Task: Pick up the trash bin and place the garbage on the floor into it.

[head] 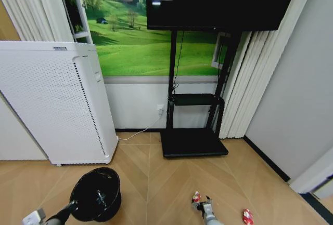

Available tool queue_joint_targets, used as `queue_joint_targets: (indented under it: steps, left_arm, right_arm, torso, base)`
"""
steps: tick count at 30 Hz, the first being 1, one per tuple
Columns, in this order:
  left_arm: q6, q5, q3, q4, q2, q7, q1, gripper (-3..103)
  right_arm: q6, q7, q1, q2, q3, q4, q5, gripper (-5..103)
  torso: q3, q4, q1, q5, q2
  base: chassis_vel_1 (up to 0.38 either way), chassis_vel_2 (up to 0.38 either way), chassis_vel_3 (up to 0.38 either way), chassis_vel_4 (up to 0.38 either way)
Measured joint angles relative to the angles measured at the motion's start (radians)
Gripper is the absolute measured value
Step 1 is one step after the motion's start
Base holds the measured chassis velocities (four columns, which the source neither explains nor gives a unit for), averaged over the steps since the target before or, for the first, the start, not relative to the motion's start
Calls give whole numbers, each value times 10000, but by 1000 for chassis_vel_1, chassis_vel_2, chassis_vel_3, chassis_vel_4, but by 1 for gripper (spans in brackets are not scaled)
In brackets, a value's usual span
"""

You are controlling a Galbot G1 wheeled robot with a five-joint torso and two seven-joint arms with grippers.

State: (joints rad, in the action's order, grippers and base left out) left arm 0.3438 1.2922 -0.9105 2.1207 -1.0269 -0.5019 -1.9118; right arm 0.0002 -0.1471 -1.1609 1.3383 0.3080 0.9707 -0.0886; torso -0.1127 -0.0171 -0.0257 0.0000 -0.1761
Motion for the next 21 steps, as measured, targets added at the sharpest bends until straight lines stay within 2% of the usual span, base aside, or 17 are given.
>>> queue_joint_targets:
  steps: [3, 5, 7, 8, 11, 14, 15, 16, 19, 21]
  left_arm:
    - [-18, 6, -89, -19, -59, 22, -49, 3]
    - [-22, 7, -95, -20, -74, 23, -55, 3]
    - [-24, 7, -68, -21, -91, 24, -33, 3]
    - [-24, 7, -68, -21, -91, 24, -33, 3]
    - [-29, 7, 48, -75, -55, -12, 133, 3]
    - [-35, 7, 78, -83, -39, -19, 170, 3]
    - [-66, 5, 104, -103, -26, -19, 200, 3]
    - [-138, -12, 136, -147, -17, -17, 237, 3]
    - [-175, -16, 155, -178, -9, -17, 267, 3]
    - [-205, -15, 213, -204, 14, -6, 328, 3]
  right_arm:
    - [33, 32, 115, 20, -16, -212, 87, 103]
    - [33, 33, 140, 23, -16, -260, 127, 100]
    - [-2, 19, 202, 31, -20, -401, 300, 90]
    - [-2, 19, 202, 31, -20, -401, 300, 90]
    - [-24, 35, 86, -3, -20, -389, 357, 74]
    - [-26, 32, 55, 19, 36, -388, 352, 68]
    - [-27, 27, 24, 33, 83, -394, 339, 57]
    - [-20, 31, -33, 32, 106, -396, 337, 52]
    - [-8, 37, -81, 26, 114, -386, 329, 47]
    - [2, 39, -152, 7, 142, -285, 282, 36]
  torso:
    - [0, -5, 0, 1, 0]
    - [0, -4, 0, 0, 0]
    - [0, -3, 0, 0, 0]
    - [0, -3, 0, 0, 0]
    - [0, -6, 0, -1, 0]
    - [0, -6, 0, 0, 0]
    - [0, -4, 0, 0, 0]
    - [0, -3, 0, -1, 0]
    - [0, -4, 0, 0, 1]
    - [0, -4, 0, 0, 0]
  base:
    - [0, 0, 0, 0]
    - [0, 0, 0, 0]
    - [0, 0, 0, 0]
    - [0, 0, 0, 0]
    - [0, 0, 0, 0]
    - [0, 0, 0, 0]
    - [0, 0, 0, 0]
    - [0, 0, 0, 0]
    - [0, 0, 0, 0]
    - [0, 0, 0, 0]
